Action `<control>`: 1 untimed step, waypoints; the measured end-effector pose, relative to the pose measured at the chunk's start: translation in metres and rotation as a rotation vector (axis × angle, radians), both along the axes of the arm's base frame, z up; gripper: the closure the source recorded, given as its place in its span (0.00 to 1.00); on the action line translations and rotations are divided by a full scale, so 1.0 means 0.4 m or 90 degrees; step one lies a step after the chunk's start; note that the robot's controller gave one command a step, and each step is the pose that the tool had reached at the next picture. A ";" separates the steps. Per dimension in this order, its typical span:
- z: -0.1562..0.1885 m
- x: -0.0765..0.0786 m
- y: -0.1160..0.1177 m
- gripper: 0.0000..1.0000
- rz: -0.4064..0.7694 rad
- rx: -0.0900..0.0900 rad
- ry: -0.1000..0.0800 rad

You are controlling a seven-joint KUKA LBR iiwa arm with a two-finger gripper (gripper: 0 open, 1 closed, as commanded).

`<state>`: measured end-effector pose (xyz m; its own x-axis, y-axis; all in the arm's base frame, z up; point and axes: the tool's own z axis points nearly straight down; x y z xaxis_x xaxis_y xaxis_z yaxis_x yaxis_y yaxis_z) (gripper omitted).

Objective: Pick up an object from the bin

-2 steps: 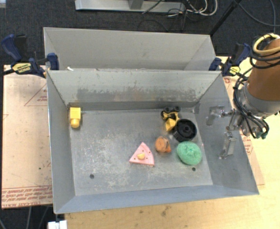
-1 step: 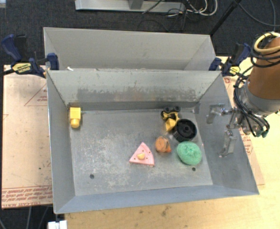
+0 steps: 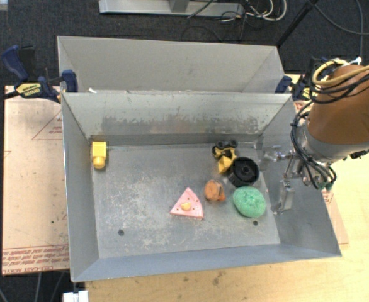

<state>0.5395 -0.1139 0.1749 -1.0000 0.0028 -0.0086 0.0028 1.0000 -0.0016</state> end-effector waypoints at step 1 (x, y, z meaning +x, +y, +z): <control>-0.138 -0.056 0.002 0.00 -0.027 0.002 0.003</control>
Offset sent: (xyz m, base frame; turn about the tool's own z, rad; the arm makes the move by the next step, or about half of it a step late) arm -0.0138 0.0028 -0.0937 0.0322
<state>0.5172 -0.1129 0.1195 -0.9990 0.0444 -0.0037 0.0444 0.9990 0.0012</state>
